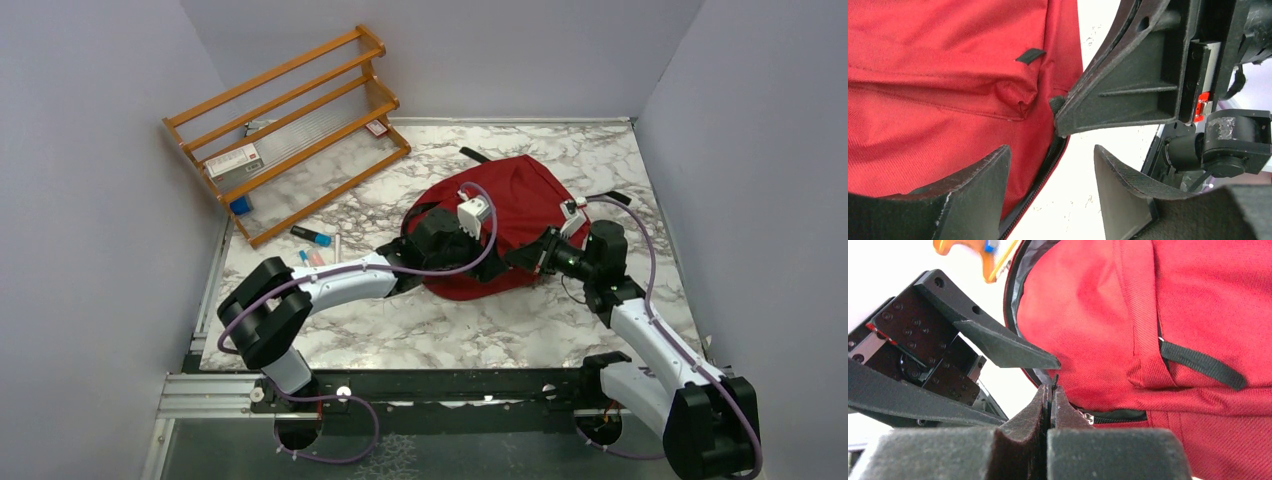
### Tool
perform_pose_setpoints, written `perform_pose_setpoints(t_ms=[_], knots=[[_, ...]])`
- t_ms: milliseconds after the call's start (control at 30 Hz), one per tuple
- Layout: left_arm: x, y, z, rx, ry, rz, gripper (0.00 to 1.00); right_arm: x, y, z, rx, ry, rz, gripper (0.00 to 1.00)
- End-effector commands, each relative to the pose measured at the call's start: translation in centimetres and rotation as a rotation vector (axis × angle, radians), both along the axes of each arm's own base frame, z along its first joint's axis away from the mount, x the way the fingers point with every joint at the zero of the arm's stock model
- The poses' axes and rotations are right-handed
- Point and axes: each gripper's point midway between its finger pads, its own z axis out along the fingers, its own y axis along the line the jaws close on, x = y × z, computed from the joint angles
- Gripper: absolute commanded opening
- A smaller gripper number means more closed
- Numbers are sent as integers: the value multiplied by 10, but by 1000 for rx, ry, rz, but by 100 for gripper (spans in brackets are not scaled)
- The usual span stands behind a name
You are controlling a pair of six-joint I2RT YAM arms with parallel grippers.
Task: Pack the student bag
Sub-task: Zip the student bag at the center of the board.
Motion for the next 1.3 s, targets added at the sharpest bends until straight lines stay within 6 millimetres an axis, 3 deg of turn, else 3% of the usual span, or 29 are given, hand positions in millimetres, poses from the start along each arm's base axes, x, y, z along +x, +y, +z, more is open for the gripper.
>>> perform_pose_setpoints(t_ms=[0,400,600,867,1067,1133,1267], knots=[[8,-17,12,-52,-43,-33,63,4,-3,8,68,128,-98,1],[16,-36,-4,-68,-10,-39,61,8,1,20,129,177,-109,1],[26,-43,5,-103,-6,8,53,4,1,16,121,193,-100,1],[30,-56,15,-141,14,-4,31,3,-5,2,77,232,-136,1],[29,-58,15,-148,19,-17,2,3,-18,-8,11,257,-210,1],[28,-58,13,-143,21,-21,0,5,-23,-7,-12,246,-238,5],[24,-55,4,-127,34,-29,0,5,-38,-7,-70,227,-325,27]])
